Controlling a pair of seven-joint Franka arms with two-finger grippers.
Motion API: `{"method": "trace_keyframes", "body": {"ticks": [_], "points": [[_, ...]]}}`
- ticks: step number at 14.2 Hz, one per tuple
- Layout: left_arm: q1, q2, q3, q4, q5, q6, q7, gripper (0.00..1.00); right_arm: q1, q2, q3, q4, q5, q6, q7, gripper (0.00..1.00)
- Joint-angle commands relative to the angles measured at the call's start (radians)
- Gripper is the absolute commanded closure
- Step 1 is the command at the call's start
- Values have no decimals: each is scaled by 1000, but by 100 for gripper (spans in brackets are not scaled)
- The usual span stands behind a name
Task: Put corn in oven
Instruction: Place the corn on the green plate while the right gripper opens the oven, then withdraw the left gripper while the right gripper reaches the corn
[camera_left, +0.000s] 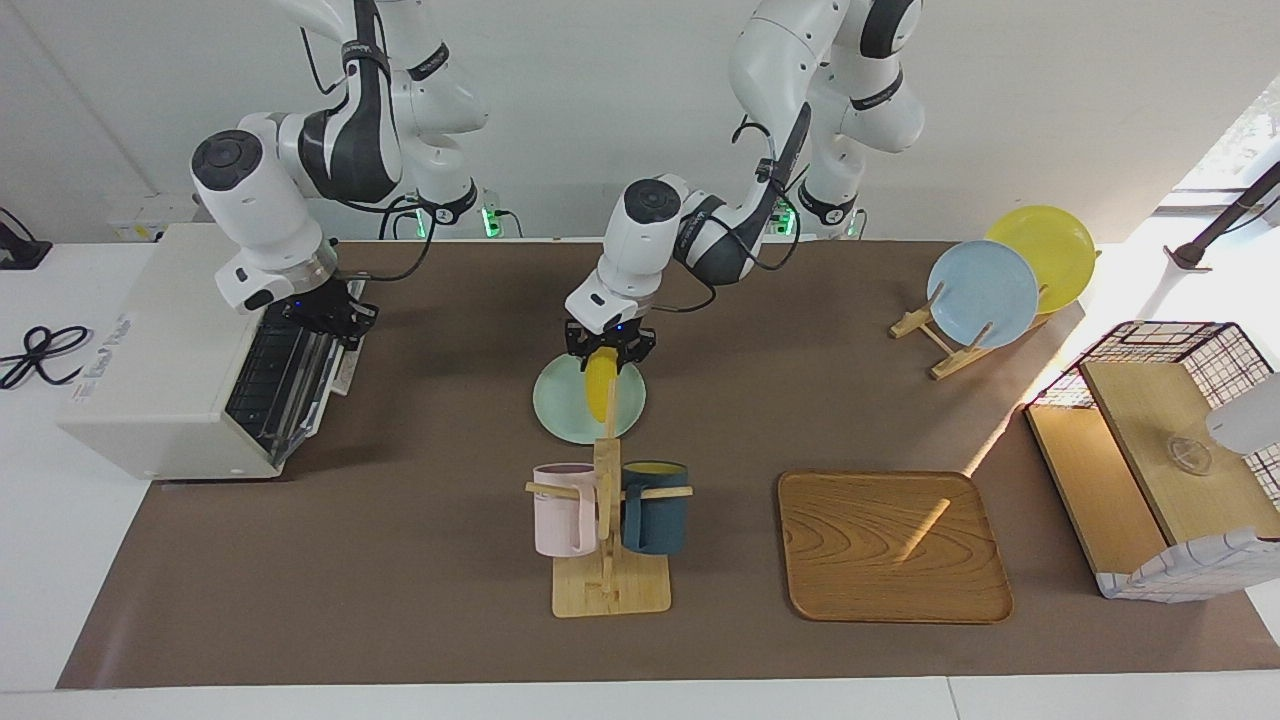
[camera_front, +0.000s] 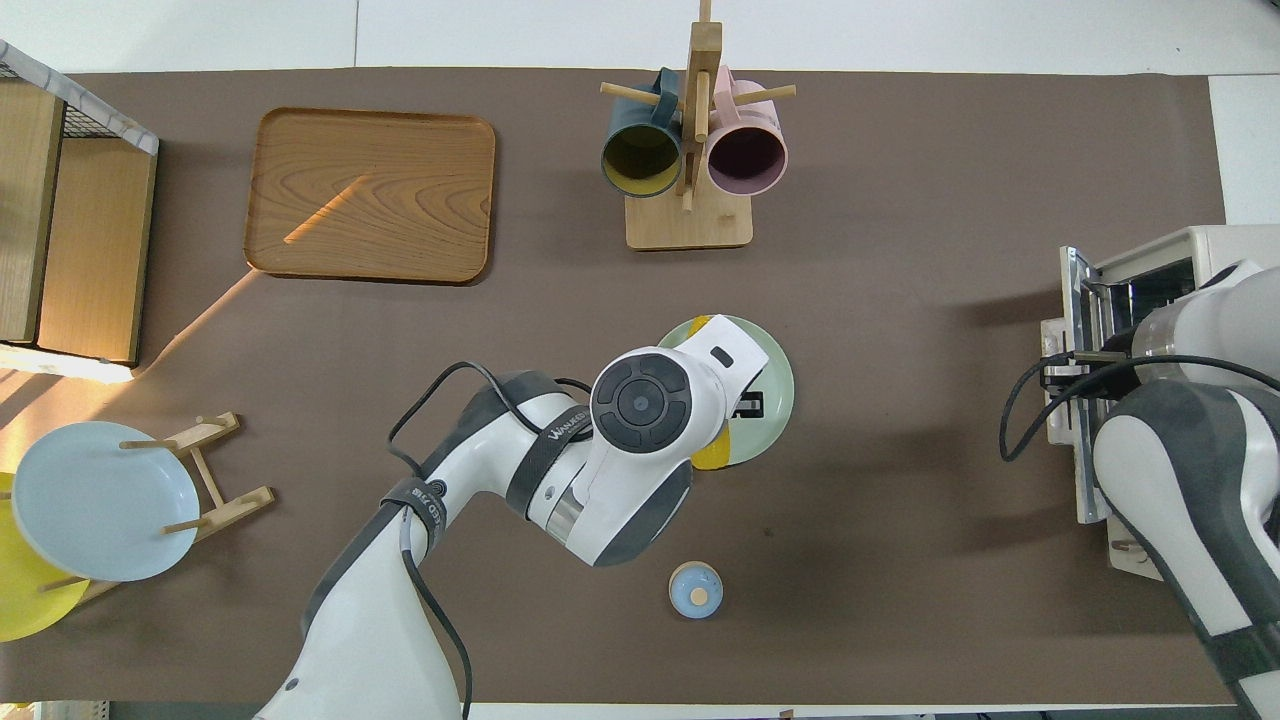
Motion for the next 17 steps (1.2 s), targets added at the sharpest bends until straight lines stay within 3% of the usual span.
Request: {"method": "trace_keyframes", "body": {"ticks": [1, 2, 3, 4, 7, 9, 12, 15, 17], "points": [[-12, 24, 17, 17, -13, 46, 0, 100, -38, 107, -22, -31, -13, 144, -28, 100], [-12, 25, 17, 17, -12, 52, 0, 100, -36, 110, -21, -57, -2, 186, -40, 100], [-10, 25, 17, 15, -9, 52, 0, 64, -24, 108, -18, -95, 3, 241, -37, 100], [-10, 25, 17, 15, -9, 49, 0, 1, 11, 110, -19, -118, 8, 278, -34, 100], [7, -1, 23, 12, -8, 12, 10, 0, 24, 136, -19, -137, 38, 332, -34, 100], [60, -71, 28, 12, -8, -90, 21, 0, 27, 154, -18, -145, 40, 358, -34, 100], [259, -240, 29, 23, -6, -333, 156, 0, 103, 174, -19, -123, 145, 367, -7, 100], [445, -280, 29, 95, 38, -506, 358, 0, 198, 205, -19, -16, 175, 311, 84, 100], [583, -279, 29, 196, 52, -647, 501, 0, 273, 236, -19, 111, 167, 196, 186, 100]]}}
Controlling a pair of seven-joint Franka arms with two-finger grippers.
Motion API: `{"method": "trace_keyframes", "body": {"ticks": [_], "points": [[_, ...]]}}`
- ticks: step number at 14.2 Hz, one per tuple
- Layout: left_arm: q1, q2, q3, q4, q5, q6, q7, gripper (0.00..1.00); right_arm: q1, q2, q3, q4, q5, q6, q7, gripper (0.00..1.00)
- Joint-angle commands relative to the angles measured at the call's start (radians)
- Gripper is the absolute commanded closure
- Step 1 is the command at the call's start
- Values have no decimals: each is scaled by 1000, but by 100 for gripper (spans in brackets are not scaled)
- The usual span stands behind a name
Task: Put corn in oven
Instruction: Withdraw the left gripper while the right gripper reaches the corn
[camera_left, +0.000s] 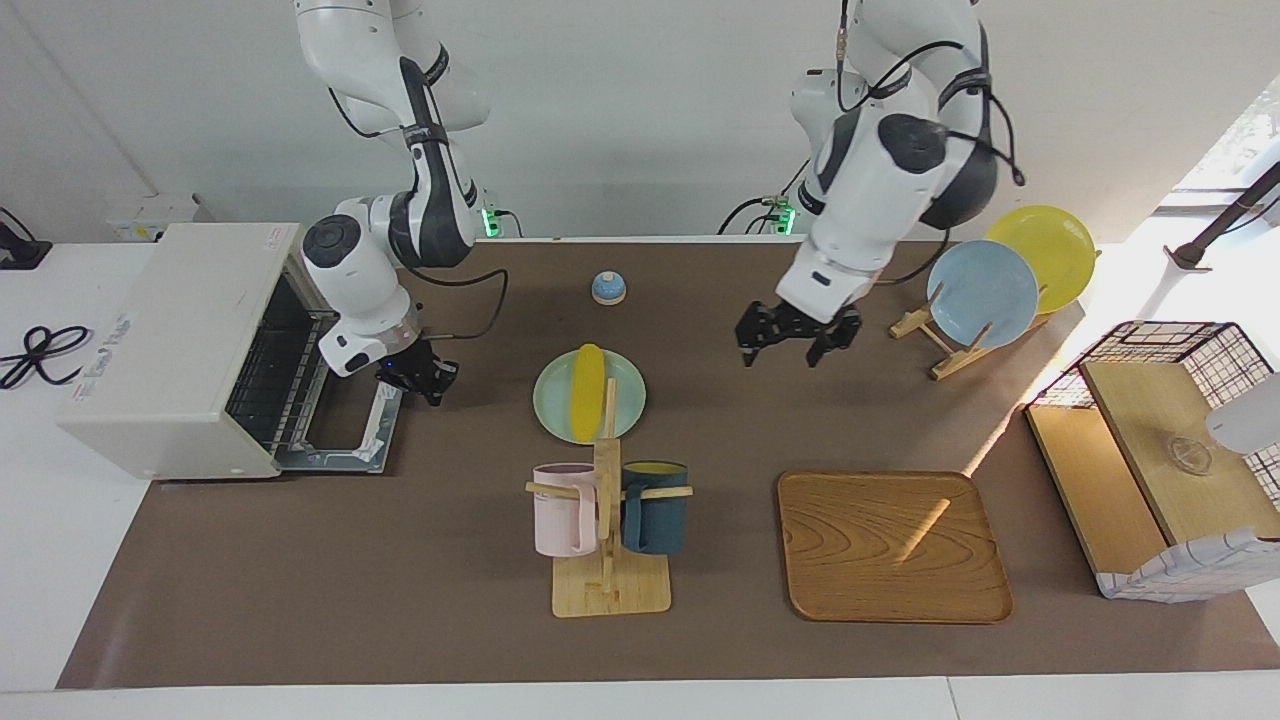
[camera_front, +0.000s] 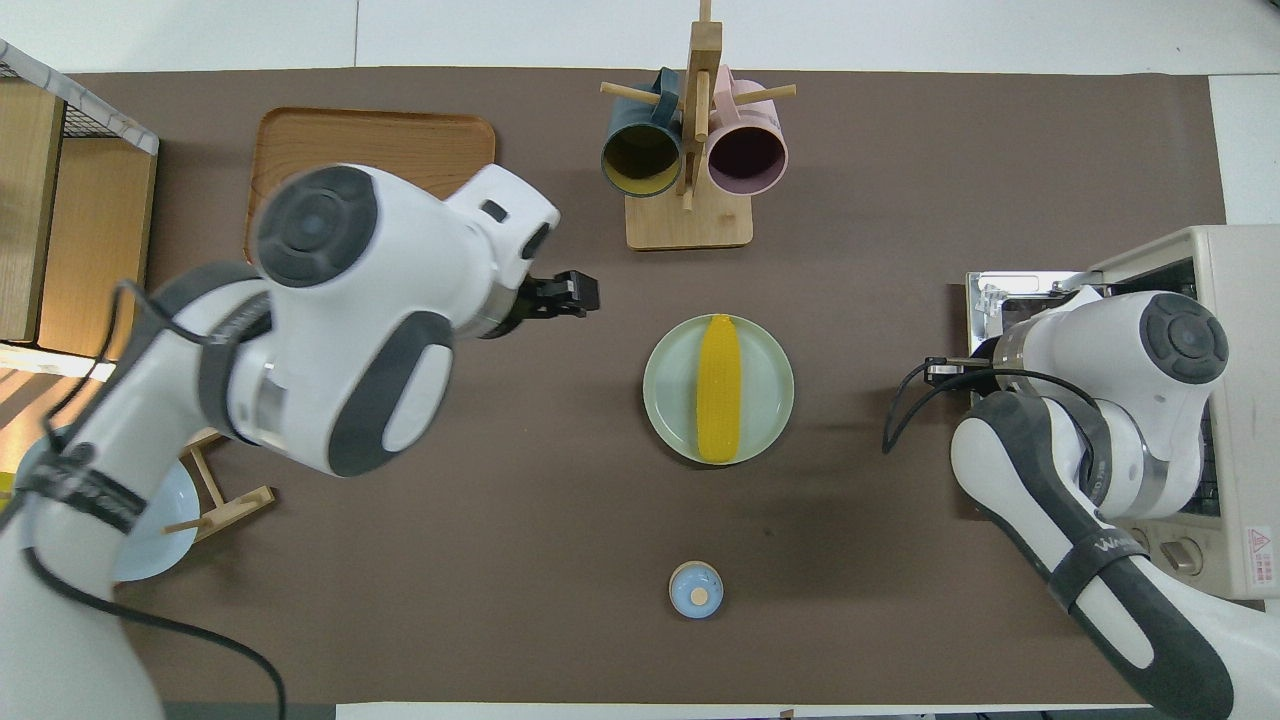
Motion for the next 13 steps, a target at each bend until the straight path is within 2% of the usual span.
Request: {"method": "trace_keyframes", "body": {"ticks": [1, 3, 5, 7, 10, 13], "points": [[142, 17, -17, 132, 40, -170, 153, 0, 124, 62, -7, 171, 9, -111, 185, 100], [191, 14, -17, 194, 118, -261, 174, 0, 284, 80, -9, 211, -34, -87, 360, 100], [214, 12, -13, 238, 126, -338, 177, 0, 387, 166, -7, 312, -82, -91, 519, 85], [223, -23, -17, 241, 126, -372, 175, 0, 447, 282, -7, 436, -104, -87, 617, 65], [228, -51, -16, 240, 126, -435, 177, 0, 479, 327, -7, 438, -108, -32, 646, 66], [225, -81, -17, 188, 126, -456, 175, 0, 486, 327, -7, 378, -108, 16, 645, 66]]}}
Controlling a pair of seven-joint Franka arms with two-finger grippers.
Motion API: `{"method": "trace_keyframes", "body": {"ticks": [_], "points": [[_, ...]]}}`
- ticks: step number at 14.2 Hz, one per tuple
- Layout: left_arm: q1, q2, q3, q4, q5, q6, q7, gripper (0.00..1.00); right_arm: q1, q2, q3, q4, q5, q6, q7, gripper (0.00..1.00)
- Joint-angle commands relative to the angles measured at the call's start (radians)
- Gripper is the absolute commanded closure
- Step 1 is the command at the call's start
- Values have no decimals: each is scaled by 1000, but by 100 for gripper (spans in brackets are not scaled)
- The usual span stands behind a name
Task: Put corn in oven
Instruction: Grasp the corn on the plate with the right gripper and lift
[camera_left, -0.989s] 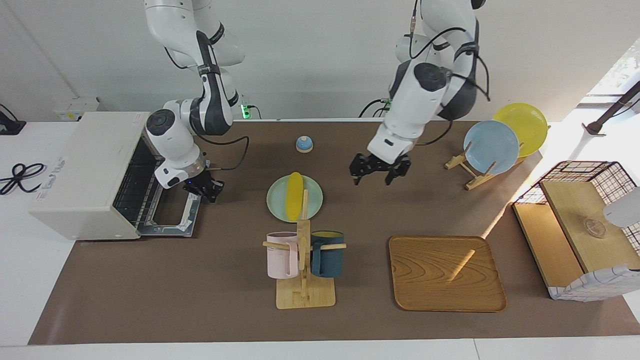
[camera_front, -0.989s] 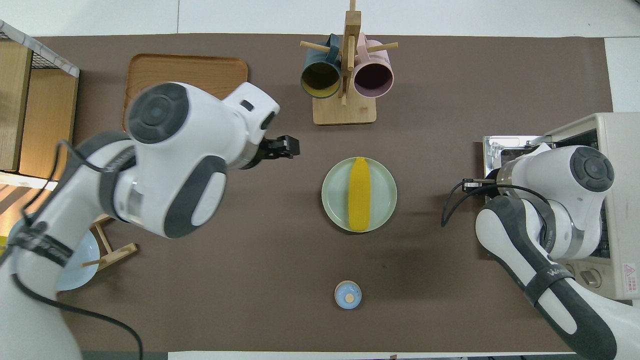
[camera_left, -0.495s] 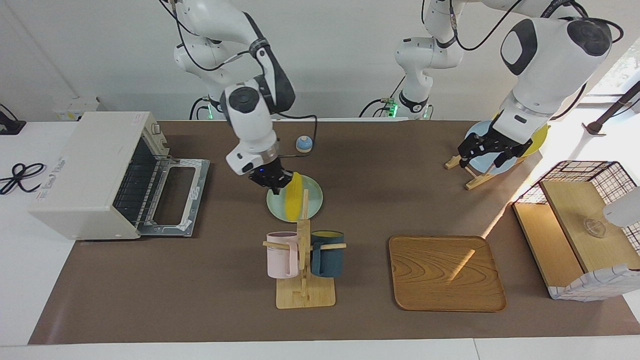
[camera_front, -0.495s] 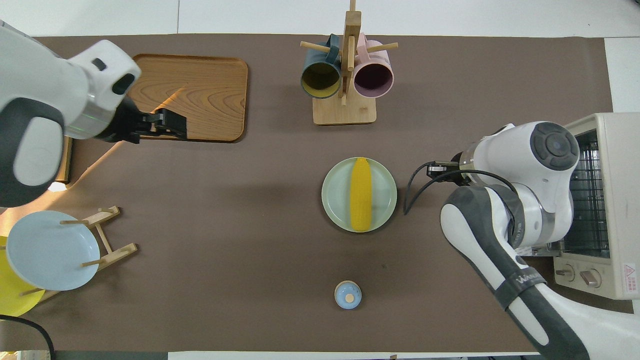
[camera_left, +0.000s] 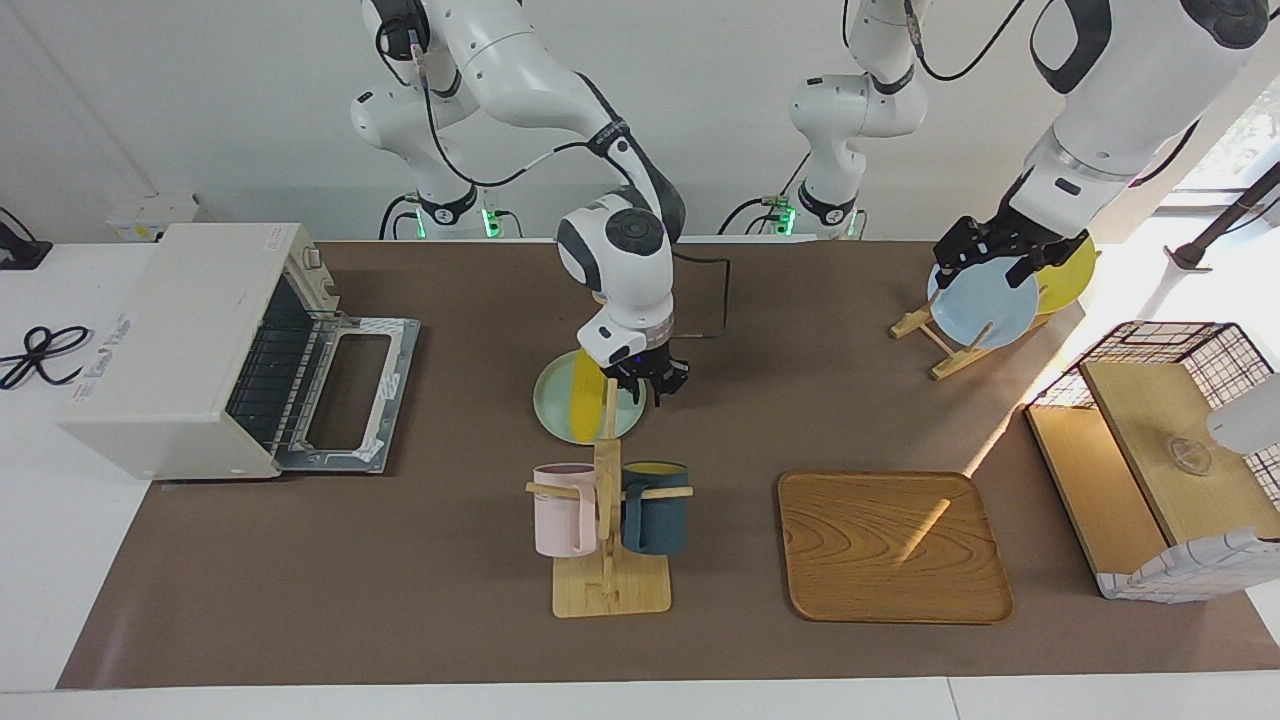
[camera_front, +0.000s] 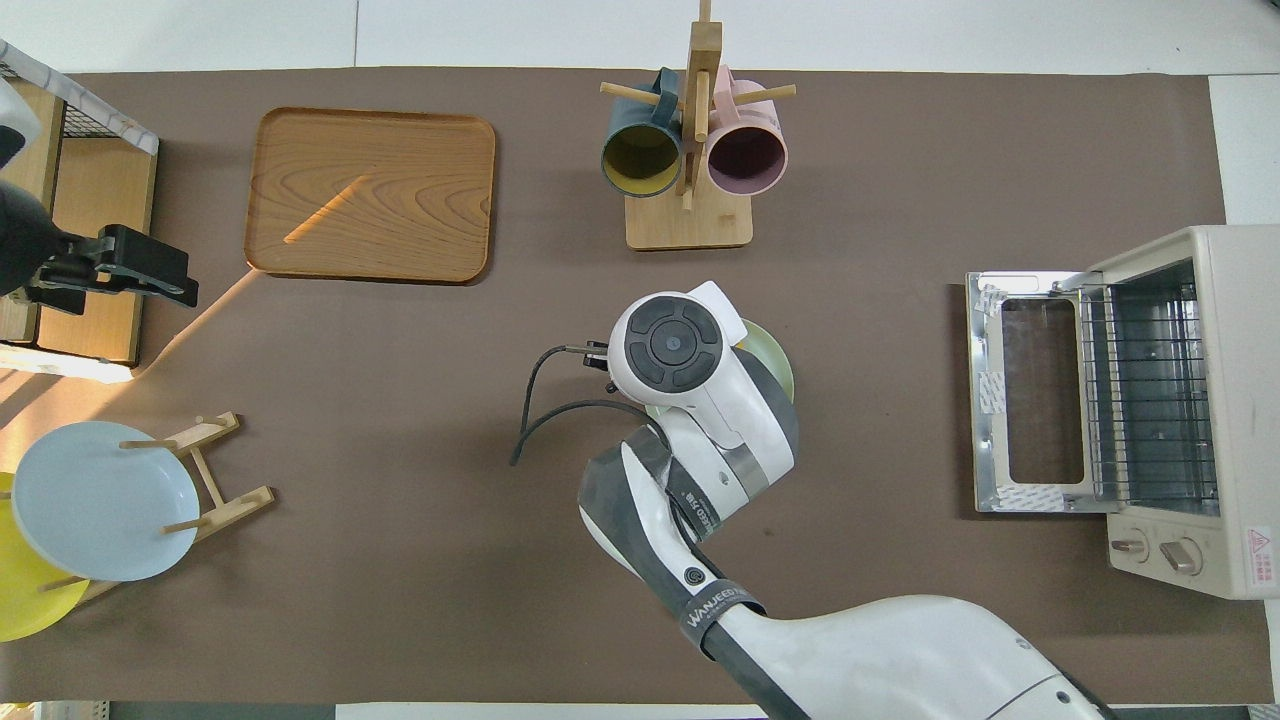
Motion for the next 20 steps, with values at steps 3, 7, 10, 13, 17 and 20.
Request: {"method": "trace_keyframes", "body": {"ticks": [3, 7, 10, 13, 17, 20], "points": [[-18, -48, -12, -96, 25, 57, -1, 0, 9, -20, -5, -70, -18, 49, 15, 96], [-42, -37, 8, -92, 22, 85, -1, 0, -4, -19, -5, 13, -147, -99, -8, 100], [-44, -41, 15, -93, 22, 86, 1, 0, -26, -2, -7, 184, -186, -366, -123, 100], [-59, -34, 32, -83, 23, 74, 1, 0, -63, -46, -11, 164, -264, -515, -147, 100], [-65, -63, 37, -93, 25, 39, 2, 0, -214, -216, -13, -19, -272, -559, -277, 100], [-59, -69, 37, -107, 25, 48, 7, 0, -372, -307, -13, -108, -294, -569, -412, 100]]}}
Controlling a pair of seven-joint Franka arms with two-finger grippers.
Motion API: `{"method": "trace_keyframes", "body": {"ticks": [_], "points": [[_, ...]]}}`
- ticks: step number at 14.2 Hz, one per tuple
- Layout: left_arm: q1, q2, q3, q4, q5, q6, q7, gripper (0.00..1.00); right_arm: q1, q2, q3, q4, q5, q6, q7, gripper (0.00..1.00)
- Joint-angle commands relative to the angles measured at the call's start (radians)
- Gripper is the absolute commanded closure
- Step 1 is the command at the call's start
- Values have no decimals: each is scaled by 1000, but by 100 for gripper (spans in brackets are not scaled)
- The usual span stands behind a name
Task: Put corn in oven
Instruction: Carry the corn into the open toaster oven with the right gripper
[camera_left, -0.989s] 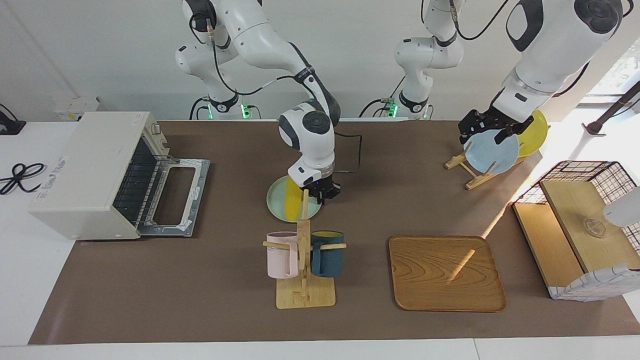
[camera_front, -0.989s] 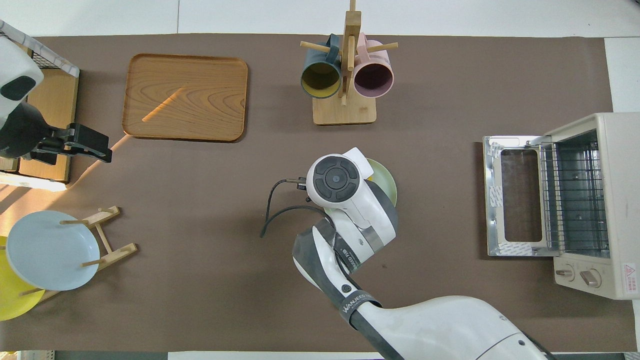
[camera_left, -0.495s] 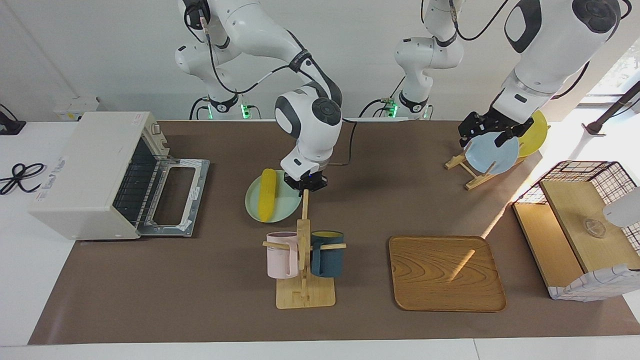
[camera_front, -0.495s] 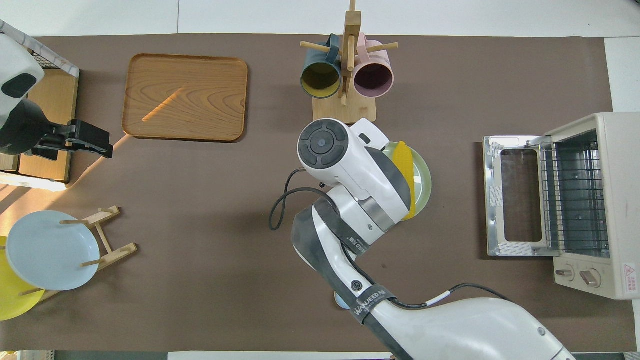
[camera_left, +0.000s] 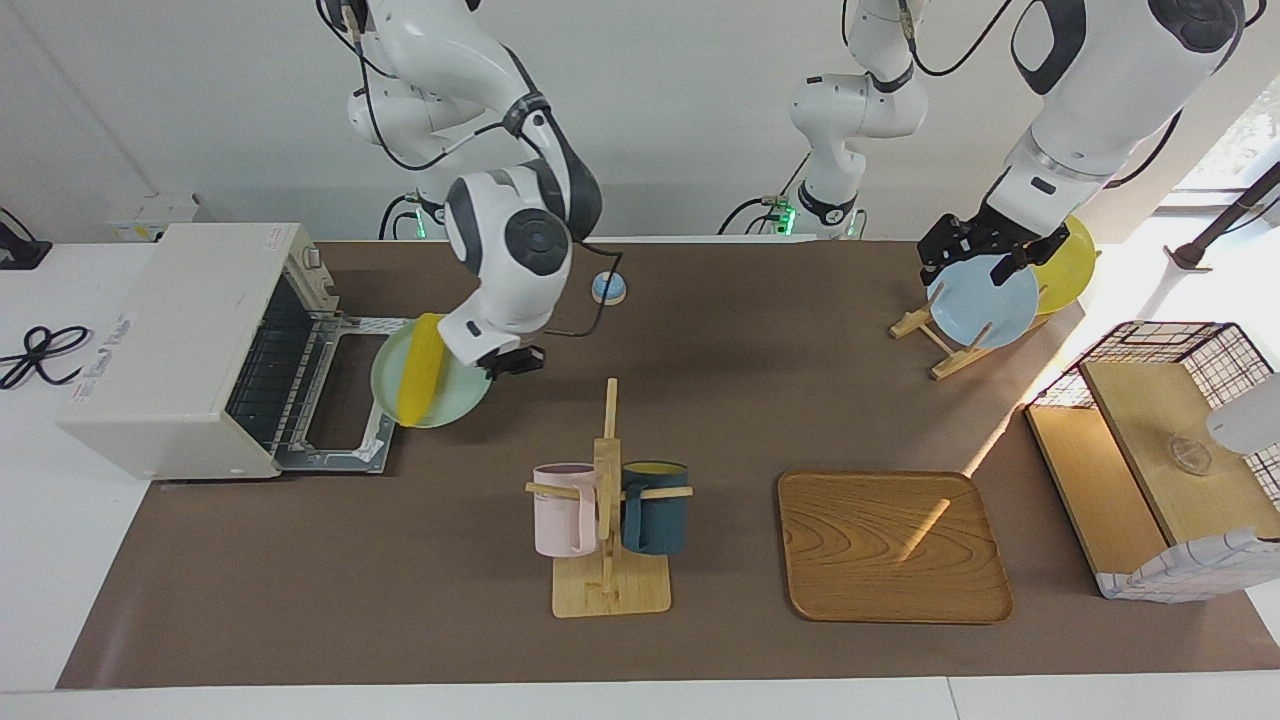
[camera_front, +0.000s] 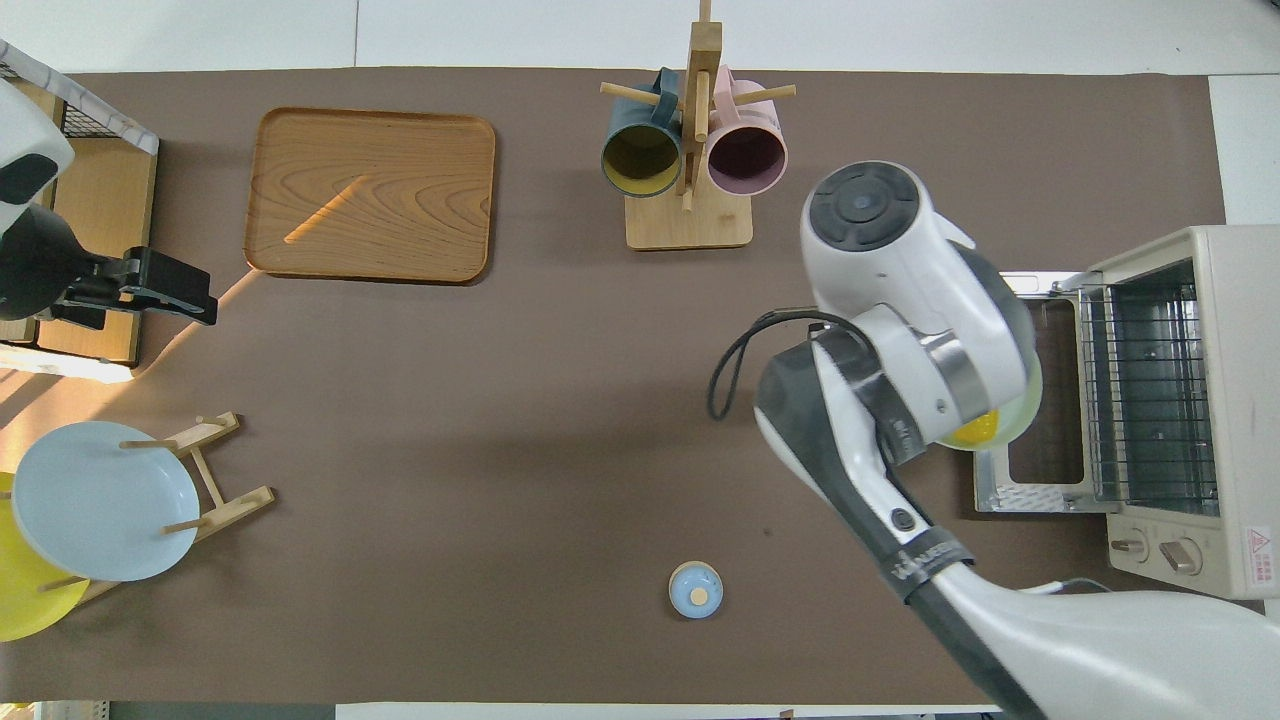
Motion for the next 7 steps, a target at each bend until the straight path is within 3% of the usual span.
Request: {"method": "trace_keyframes", "body": {"ticks": [1, 7], "points": [[-17, -33, 16, -42, 25, 0, 13, 0, -110, -118, 11, -127, -24, 10, -103, 100], [-6, -38, 16, -36, 25, 8, 10, 0, -283, -140, 11, -196, -61, 57, -304, 100]]}}
